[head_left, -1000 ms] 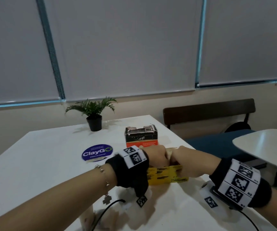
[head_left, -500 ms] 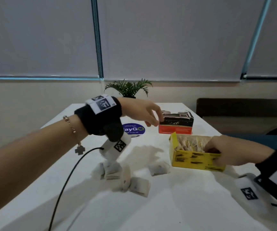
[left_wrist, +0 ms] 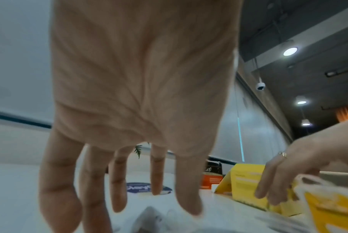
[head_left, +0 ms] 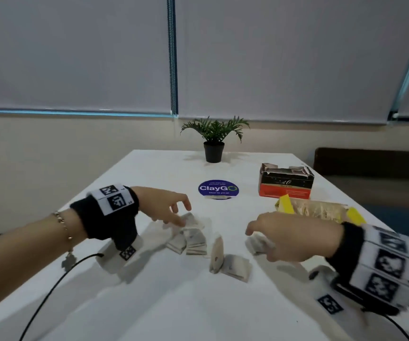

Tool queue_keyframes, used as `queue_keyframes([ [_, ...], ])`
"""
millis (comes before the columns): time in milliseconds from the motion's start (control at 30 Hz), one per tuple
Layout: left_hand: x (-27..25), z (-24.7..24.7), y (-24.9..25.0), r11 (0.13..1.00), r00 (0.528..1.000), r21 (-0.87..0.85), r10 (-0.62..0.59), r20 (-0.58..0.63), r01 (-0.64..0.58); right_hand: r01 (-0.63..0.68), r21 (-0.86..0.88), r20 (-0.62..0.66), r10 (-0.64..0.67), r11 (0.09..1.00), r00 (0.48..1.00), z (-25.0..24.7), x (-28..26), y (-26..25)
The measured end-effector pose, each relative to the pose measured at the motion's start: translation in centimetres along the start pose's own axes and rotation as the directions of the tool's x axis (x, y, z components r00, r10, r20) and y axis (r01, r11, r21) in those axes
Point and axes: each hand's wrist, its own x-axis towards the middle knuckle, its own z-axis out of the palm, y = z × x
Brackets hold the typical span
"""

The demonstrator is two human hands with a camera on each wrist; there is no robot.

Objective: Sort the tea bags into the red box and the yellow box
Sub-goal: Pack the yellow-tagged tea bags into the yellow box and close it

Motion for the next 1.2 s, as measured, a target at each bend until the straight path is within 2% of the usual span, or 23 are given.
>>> queue_keyframes([
  [100,1.9,0.5,0.2,1.000,1.000,-0.005,0.011,-0.007,-0.011,-0.018,-0.091,0.043,0.022,0.996,0.999,0.9,2.8,-0.4],
  [333,4.6,0.1,0.6,0.994,0.994,-0.024,0.106,-0.006,-0.106,-0.084,-0.135,0.063,0.093,0.987,0.994,0.0,4.5,-0.5],
  [467,5.3,-0.5,0.0,0.981,0.987,-0.118,0.145,-0.074,-0.153,-0.057,-0.024,0.055,0.058,0.998,0.997,-1.3,5.1,0.7],
  [567,5.3,-1.9,-0.3,0.950,0.977,-0.253,0.149,-0.150,-0.184,-0.058,0.189,0.018,0.055,0.980,0.998,-3.5,5.4,1.7],
  [700,5.5,-4.4,0.4,0.864,0.909,-0.399,0.142,-0.392,-0.307,-0.003,0.501,-0.103,0.063,0.865,0.993,-5.9,6.6,2.9],
  [800,5.0,-5.9,1.5,0.832,0.863,-0.400,0.168,-0.477,-0.383,0.034,0.616,-0.209,0.121,0.787,0.970,-7.2,7.7,3.7],
  [933,4.7,-6.7,2.4,0.772,0.821,-0.446,0.164,-0.547,-0.452,0.122,0.759,-0.309,0.190,0.639,0.932,-8.0,8.2,4.7],
  [1000,4.8,-6.6,2.5,0.708,0.821,-0.520,0.148,-0.552,-0.477,0.180,0.810,-0.359,0.230,0.558,0.905,-8.1,8.3,5.1],
  [1100,4.2,-6.6,2.7,0.526,0.846,-0.679,0.173,-0.504,-0.512,0.248,0.865,-0.381,0.249,0.435,0.891,-8.3,8.2,5.7],
  [1133,3.9,-6.6,2.8,0.463,0.852,-0.723,0.166,-0.497,-0.512,0.262,0.869,-0.382,0.233,0.419,0.894,-8.4,8.0,5.9],
  [1200,3.8,-6.7,2.9,0.415,0.841,-0.744,0.113,-0.528,-0.523,0.281,0.870,-0.380,0.190,0.405,0.905,-8.5,7.9,6.1],
])
